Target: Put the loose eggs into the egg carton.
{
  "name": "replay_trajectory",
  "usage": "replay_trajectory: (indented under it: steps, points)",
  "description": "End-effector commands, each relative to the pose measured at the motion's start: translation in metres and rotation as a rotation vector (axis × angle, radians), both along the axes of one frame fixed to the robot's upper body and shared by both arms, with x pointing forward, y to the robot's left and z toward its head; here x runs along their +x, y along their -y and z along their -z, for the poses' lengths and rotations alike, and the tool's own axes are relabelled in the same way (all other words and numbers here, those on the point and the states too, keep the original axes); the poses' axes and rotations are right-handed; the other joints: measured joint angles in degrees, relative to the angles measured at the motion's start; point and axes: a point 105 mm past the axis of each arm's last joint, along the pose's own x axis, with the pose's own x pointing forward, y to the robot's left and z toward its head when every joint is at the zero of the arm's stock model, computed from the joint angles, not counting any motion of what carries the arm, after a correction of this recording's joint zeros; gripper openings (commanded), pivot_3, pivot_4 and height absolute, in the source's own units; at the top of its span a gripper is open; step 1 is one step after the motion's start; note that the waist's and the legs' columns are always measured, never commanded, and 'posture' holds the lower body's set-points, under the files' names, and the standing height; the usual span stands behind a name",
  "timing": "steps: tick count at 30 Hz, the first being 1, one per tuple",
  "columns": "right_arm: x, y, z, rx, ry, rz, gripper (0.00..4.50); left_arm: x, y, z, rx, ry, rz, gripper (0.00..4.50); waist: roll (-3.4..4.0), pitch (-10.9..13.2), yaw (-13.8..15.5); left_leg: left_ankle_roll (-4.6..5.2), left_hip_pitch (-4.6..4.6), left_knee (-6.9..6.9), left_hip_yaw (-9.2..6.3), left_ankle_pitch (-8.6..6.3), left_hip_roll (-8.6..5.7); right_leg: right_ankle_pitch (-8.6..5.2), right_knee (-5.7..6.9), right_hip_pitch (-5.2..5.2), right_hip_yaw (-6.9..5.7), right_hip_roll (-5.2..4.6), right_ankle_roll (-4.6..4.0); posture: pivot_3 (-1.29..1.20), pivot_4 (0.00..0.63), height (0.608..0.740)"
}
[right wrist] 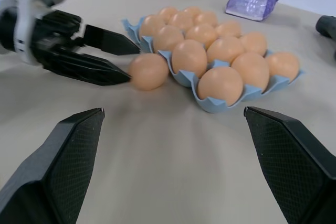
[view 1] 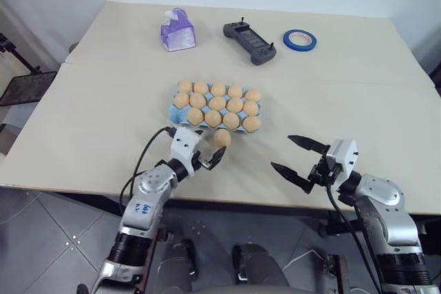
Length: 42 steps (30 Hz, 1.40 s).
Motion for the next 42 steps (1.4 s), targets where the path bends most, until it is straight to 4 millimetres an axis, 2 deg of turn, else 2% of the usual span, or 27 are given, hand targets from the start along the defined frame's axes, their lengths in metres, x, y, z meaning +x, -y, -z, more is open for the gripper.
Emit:
replay_trajectory:
  steps: [1, 4, 9, 12, 15, 19, 21, 23, 25, 29, 32, 37, 40, 42]
  points:
    - [-0.004, -0.003, -0.012, 0.012, 0.058, 0.0, 4.47, 0.002, 0.015, -0.005, -0.004, 0.026, 0.029, 4.5, 0.0, 0.0, 0.1, 0.01, -0.02, 0.01, 0.0, 0.0, 0.0, 0.01, 0.0, 0.0, 0.0, 0.0, 0.01, 0.0, 0.15, 0.74]
    - [-0.005, -0.004, -0.015, 0.007, 0.063, -0.001, 4.47, 0.001, 0.026, -0.002, -0.005, 0.012, 0.064, 4.5, 0.0, 0.0, 0.2, 0.01, -0.01, 0.0, 0.0, -0.01, -0.01, 0.01, 0.0, 0.01, 0.0, -0.01, 0.02, 0.0, 0.15, 0.74]
    - [-0.007, -0.005, -0.019, 0.011, 0.067, 0.008, 4.47, 0.002, 0.031, -0.001, -0.022, 0.008, 0.075, 4.5, 0.0, 0.0, 0.4, 0.01, -0.01, 0.01, 0.0, -0.01, -0.01, 0.01, 0.0, 0.02, -0.01, -0.01, 0.02, 0.0, 0.15, 0.74]
    - [-0.007, -0.007, -0.018, 0.009, 0.059, 0.006, 4.47, 0.0, 0.041, 0.0, -0.028, 0.007, 0.111, 4.5, 0.0, 0.0, 0.5, 0.01, 0.0, 0.03, 0.0, -0.01, -0.02, 0.01, 0.0, 0.04, -0.01, -0.01, 0.02, 0.0, 0.15, 0.74]
    - [-0.007, -0.008, -0.018, 0.012, 0.056, 0.004, 4.5, -0.001, 0.043, 0.002, -0.032, -0.001, 0.119, 3.86, 0.0, 0.0, 0.7, 0.01, 0.0, 0.06, 0.0, -0.01, -0.02, 0.02, 0.0, 0.05, -0.01, -0.01, 0.03, 0.0, 0.15, 0.74]
    - [-0.007, -0.01, -0.019, 0.015, 0.054, -0.002, 4.5, -0.001, 0.04, 0.004, -0.039, -0.01, 0.104, 2.61, 0.0, 0.0, 1.1, 0.04, -0.01, 0.06, 0.0, -0.03, -0.02, 0.01, -0.01, 0.05, 0.0, -0.01, 0.02, 0.0, 0.15, 0.74]
    - [-0.006, -0.011, -0.019, 0.016, 0.053, -0.005, 4.5, -0.002, 0.035, 0.005, -0.039, -0.009, 0.102, 2.31, 0.0, 0.0, 1.3, 0.04, 0.0, 0.06, 0.0, -0.03, -0.01, 0.01, -0.01, 0.05, -0.01, -0.01, 0.02, 0.0, 0.15, 0.74]
    - [-0.005, -0.013, -0.018, 0.016, 0.047, -0.013, 4.5, -0.005, 0.024, 0.003, -0.04, 0.009, 0.103, 2.24, 0.01, 0.0, 1.2, 0.04, 0.0, 0.06, 0.0, -0.03, -0.01, 0.01, -0.01, 0.05, 0.0, -0.01, 0.02, 0.0, 0.15, 0.74]
    - [-0.004, -0.015, -0.015, 0.013, 0.037, -0.023, 4.5, -0.01, 0.003, -0.004, -0.035, 0.071, 0.096, 2.24, 0.01, 0.0, 0.8, 0.05, 0.01, 0.01, 0.01, -0.03, 0.01, 0.01, -0.01, 0.05, 0.01, 0.0, 0.01, 0.0, 0.15, 0.74]
    - [-0.003, -0.019, -0.012, 0.013, 0.024, -0.036, 4.5, -0.021, -0.027, -0.024, -0.071, 0.163, 0.124, 2.24, 0.01, 0.0, 0.4, 0.0, 0.03, -0.1, 0.0, 0.0, 0.06, -0.05, 0.05, -0.01, -0.06, 0.05, -0.1, 0.0, 0.15, 0.74]
    - [-0.003, -0.022, -0.011, 0.022, 0.021, -0.046, 4.5, -0.022, -0.052, -0.04, -0.053, 0.229, 0.113, 2.24, 0.01, 0.0, 0.2, -0.01, 0.0, -0.09, -0.01, 0.0, 0.06, -0.05, 0.04, -0.01, -0.08, 0.03, -0.1, 0.0, 0.15, 0.74]
    - [-0.001, -0.028, -0.01, 0.031, 0.014, -0.068, 4.5, 0.001, -0.091, -0.063, 0.007, 0.28, 0.032, 2.24, 0.01, 0.0, 0.4, -0.01, -0.01, -0.06, 0.0, -0.01, 0.02, -0.03, 0.02, 0.01, -0.1, -0.05, -0.06, 0.0, 0.15, 0.74]
    - [0.0, -0.033, -0.011, 0.033, 0.016, -0.08, 4.5, 0.02, -0.102, -0.067, 0.035, 0.267, -0.023, 2.24, 0.01, 0.0, 0.4, 0.01, -0.01, -0.08, 0.03, -0.02, -0.02, -0.02, 0.0, 0.02, -0.07, -0.1, -0.04, 0.0, 0.15, 0.74]
    - [0.002, -0.035, -0.012, 0.047, 0.02, -0.076, 4.5, 0.037, -0.097, -0.068, 0.047, 0.253, -0.033, 2.24, 0.0, 0.0, 0.5, 0.02, -0.03, -0.1, 0.03, -0.03, -0.03, -0.02, -0.01, 0.01, -0.08, -0.1, -0.04, 0.0, 0.15, 0.74]
